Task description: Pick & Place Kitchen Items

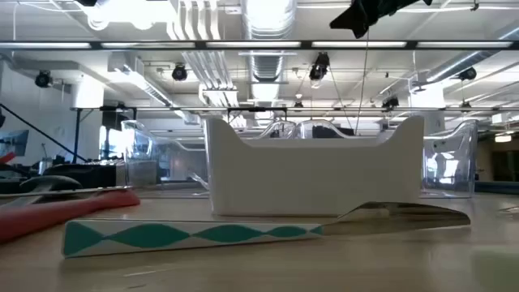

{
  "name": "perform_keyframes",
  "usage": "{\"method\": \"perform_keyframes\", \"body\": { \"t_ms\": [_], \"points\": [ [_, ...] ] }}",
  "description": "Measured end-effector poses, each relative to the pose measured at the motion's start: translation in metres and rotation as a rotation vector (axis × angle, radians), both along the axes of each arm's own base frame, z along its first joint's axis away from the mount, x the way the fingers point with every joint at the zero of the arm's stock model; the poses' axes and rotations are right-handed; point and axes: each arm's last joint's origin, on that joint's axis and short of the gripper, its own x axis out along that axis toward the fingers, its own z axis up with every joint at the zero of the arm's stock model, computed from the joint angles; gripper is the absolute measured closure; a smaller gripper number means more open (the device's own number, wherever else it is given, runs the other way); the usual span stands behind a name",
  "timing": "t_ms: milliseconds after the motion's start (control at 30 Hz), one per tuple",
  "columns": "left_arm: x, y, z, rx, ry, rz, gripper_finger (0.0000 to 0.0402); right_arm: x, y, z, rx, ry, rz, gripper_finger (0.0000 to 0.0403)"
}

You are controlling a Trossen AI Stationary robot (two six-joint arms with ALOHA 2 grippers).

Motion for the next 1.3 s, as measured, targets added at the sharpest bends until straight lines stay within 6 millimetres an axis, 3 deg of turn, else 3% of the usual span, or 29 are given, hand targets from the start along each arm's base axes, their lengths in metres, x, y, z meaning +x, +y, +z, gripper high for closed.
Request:
{"method": "perform_keyframes", "body": {
  "t_ms": [1100,1300],
  "points": [
    [0.000,0.000,0.000,0.000,-0.001,0.000,0.0344,0.002,0.000,0.003,-0.015,-0.024,0.008,0.0394],
    [0.000,0.000,0.000,0.000,0.000,0.000,0.0344,0.020,0.009,0.015,0.185,-0.173,0.060,0.0394]
  ]
}}
